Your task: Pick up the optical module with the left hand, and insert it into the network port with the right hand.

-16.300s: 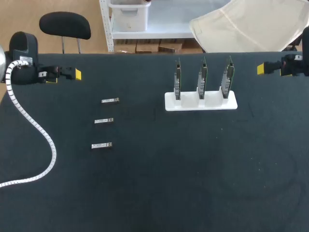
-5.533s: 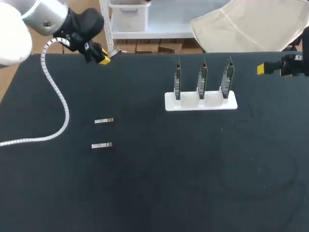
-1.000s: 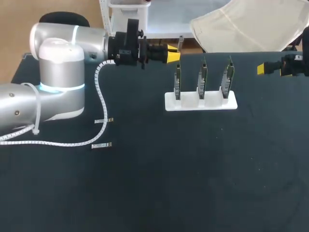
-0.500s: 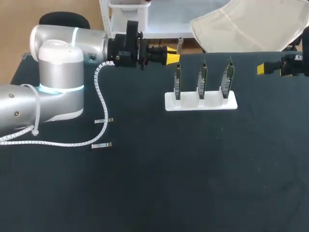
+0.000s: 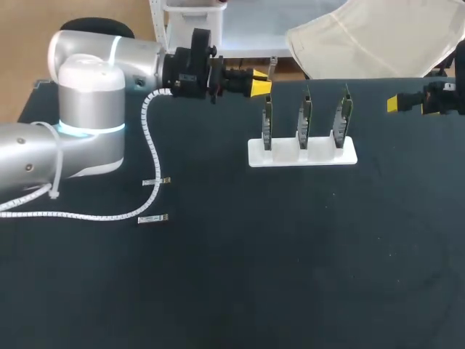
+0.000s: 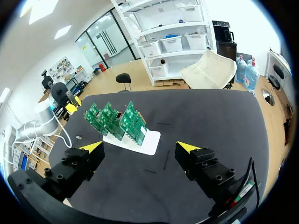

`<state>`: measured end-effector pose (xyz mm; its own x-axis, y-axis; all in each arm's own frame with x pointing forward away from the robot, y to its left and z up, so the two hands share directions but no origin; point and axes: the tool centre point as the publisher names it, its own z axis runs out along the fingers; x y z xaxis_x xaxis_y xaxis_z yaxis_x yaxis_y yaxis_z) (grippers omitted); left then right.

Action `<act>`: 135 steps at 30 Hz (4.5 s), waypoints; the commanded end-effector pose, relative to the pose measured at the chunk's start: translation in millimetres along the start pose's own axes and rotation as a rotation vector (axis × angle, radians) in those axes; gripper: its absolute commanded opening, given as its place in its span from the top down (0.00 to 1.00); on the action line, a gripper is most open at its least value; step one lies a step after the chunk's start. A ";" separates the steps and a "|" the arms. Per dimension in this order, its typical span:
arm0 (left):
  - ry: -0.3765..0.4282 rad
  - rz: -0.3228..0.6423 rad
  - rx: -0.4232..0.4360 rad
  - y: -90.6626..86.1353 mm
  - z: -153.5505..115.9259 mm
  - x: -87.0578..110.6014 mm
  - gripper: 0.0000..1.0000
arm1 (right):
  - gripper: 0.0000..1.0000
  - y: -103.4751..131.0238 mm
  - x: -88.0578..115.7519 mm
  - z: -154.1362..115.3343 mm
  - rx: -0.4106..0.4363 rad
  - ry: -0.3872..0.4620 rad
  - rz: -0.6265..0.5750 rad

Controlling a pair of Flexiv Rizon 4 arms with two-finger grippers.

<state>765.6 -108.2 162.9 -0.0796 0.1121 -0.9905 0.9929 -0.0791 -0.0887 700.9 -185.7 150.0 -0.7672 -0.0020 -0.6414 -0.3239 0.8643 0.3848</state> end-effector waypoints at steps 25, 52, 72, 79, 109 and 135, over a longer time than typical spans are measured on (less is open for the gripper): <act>0.011 0.008 0.000 6.5 0.2 -1.8 1.00 | 0.00 -2.9 -3.9 -3.2 -0.007 -0.002 -0.013; 0.011 0.008 0.000 6.5 0.2 -1.8 1.00 | 0.00 63.9 -85.0 27.9 -0.422 0.034 -0.472; 0.011 0.008 0.000 6.5 0.2 -1.8 1.00 | 0.00 63.9 -85.0 27.9 -0.422 0.034 -0.472; 0.011 0.008 0.000 6.5 0.2 -1.8 1.00 | 0.00 70.0 -85.7 31.1 -0.441 0.052 -0.506; 0.011 0.008 0.000 6.5 0.2 -1.8 1.00 | 0.00 145.5 -98.2 86.1 -0.743 0.152 -0.922; 0.011 0.008 0.000 6.5 0.2 -1.8 1.00 | 0.00 181.1 -93.4 108.9 -0.802 0.153 -0.910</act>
<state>771.0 -108.9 164.3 -0.0709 0.1209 -0.9901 0.9937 -0.0782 -0.0807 772.5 24.9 209.5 -0.1192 -0.5548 -0.8234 -0.9850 -0.0384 0.1684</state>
